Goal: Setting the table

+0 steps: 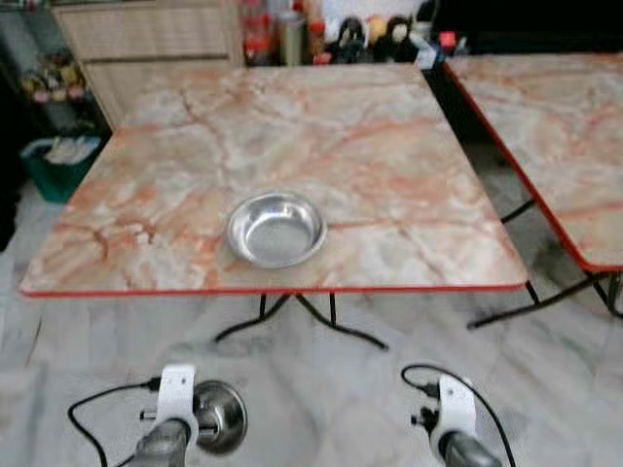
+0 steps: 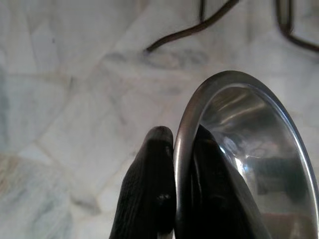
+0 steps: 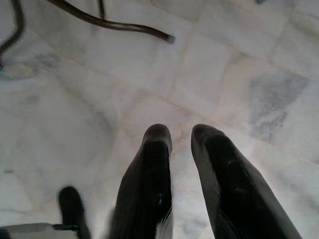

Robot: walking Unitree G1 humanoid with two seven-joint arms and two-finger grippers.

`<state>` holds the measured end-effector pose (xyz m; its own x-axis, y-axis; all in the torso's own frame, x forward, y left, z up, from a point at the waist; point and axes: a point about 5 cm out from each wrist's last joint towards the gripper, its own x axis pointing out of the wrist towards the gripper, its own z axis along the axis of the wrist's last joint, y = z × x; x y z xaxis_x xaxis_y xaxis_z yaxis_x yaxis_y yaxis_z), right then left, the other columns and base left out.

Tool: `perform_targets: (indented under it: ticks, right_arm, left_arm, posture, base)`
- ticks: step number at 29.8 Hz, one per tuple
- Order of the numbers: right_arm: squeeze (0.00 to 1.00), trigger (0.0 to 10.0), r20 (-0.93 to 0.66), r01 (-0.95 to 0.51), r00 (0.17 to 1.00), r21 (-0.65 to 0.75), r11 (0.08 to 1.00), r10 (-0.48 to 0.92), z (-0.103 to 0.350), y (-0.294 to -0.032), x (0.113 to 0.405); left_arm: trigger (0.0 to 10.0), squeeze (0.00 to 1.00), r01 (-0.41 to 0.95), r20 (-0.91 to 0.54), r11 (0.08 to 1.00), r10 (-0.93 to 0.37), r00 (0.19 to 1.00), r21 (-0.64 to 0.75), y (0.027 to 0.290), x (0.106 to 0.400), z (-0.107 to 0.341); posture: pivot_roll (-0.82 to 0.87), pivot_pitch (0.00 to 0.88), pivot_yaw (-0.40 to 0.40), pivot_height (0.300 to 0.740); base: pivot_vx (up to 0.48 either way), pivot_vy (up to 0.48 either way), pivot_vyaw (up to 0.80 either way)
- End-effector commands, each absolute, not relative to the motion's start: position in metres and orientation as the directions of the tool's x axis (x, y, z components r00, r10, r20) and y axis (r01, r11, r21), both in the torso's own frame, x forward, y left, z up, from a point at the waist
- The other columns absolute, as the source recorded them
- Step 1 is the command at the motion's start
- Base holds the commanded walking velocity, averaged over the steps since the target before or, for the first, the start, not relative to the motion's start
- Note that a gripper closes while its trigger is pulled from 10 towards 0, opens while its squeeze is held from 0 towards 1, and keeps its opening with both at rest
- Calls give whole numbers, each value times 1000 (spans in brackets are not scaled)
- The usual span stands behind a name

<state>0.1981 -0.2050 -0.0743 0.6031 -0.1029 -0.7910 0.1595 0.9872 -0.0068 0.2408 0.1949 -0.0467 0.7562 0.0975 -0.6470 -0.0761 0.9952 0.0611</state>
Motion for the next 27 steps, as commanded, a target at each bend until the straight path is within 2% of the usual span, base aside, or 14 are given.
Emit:
perform_targets:
  ticks: [1, 19, 27]
  right_arm:
    - [0, 10000, -787, 159, 610, 0, 987, -98, -73, -203, 202]
    - [0, 10000, -788, 153, 608, -1, 988, -95, -72, -203, 203]
    - [0, 10000, -789, 151, 607, 0, 989, -93, -72, -203, 203]
  left_arm:
    - [10000, 0, -75, -653, 994, 107, 750, 77, 200, 237, -48]
    - [10000, 0, -73, -652, 995, 100, 752, 69, 199, 237, -49]
    - [10000, 0, -69, -646, 995, 103, 757, 78, 200, 237, -48]
  posture:
    - [21, 105, 12, 736]
    - [23, 106, 9, 736]
    - [25, 106, 9, 736]
  base:
    - [289, 0, 0]
    - [263, 0, 0]
    - [0, 0, 0]
